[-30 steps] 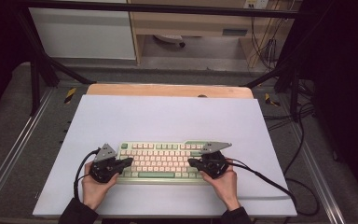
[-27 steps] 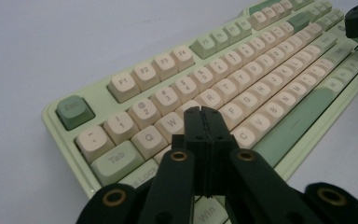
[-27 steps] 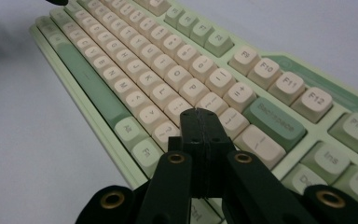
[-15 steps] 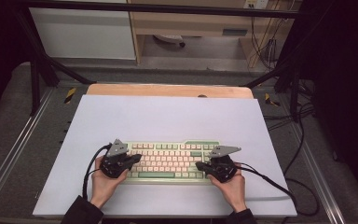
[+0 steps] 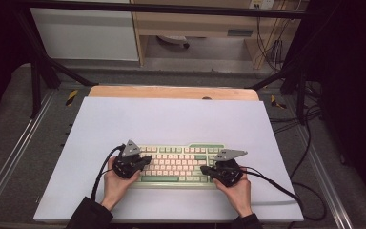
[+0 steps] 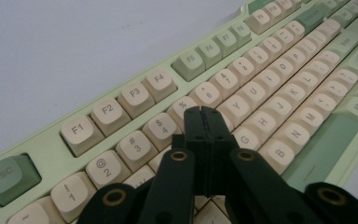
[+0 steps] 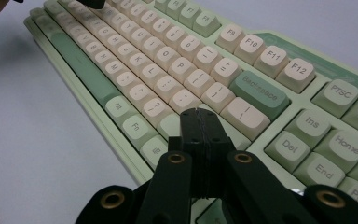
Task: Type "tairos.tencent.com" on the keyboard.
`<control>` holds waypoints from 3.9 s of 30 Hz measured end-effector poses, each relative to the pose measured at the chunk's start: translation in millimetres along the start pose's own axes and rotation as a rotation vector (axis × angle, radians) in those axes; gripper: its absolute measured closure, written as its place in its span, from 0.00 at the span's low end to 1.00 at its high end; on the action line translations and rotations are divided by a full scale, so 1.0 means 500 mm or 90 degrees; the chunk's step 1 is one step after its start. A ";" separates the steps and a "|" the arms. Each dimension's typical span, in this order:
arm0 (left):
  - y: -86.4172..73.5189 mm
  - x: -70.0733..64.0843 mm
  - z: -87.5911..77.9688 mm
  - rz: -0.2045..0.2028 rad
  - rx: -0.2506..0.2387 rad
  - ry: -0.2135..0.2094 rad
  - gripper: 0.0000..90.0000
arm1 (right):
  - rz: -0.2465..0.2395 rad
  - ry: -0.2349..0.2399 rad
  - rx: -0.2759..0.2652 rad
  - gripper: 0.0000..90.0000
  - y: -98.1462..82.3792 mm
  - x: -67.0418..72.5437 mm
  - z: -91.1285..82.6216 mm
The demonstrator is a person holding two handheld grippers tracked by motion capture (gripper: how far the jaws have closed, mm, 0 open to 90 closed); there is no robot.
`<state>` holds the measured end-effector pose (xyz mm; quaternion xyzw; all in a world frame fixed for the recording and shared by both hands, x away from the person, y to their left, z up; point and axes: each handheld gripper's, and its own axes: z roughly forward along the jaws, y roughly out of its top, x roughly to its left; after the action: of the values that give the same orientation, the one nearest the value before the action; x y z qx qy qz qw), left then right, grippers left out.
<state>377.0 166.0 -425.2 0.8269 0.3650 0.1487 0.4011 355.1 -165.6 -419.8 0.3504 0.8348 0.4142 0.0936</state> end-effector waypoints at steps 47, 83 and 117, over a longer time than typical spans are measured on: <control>-0.047 0.019 -0.076 -0.016 -0.019 -0.011 1.00 | 0.002 0.004 -0.019 1.00 0.010 0.011 -0.001; -0.087 0.046 -0.111 -0.033 -0.025 -0.006 1.00 | -0.002 -0.006 -0.002 1.00 0.094 0.048 0.128; -0.088 0.046 -0.113 -0.037 -0.030 -0.005 1.00 | -0.010 0.002 0.003 1.00 0.097 0.047 0.114</control>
<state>341.2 232.2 -424.1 0.8070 0.3833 0.1422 0.4261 387.7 -94.4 -416.3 0.3434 0.8388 0.4116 0.0949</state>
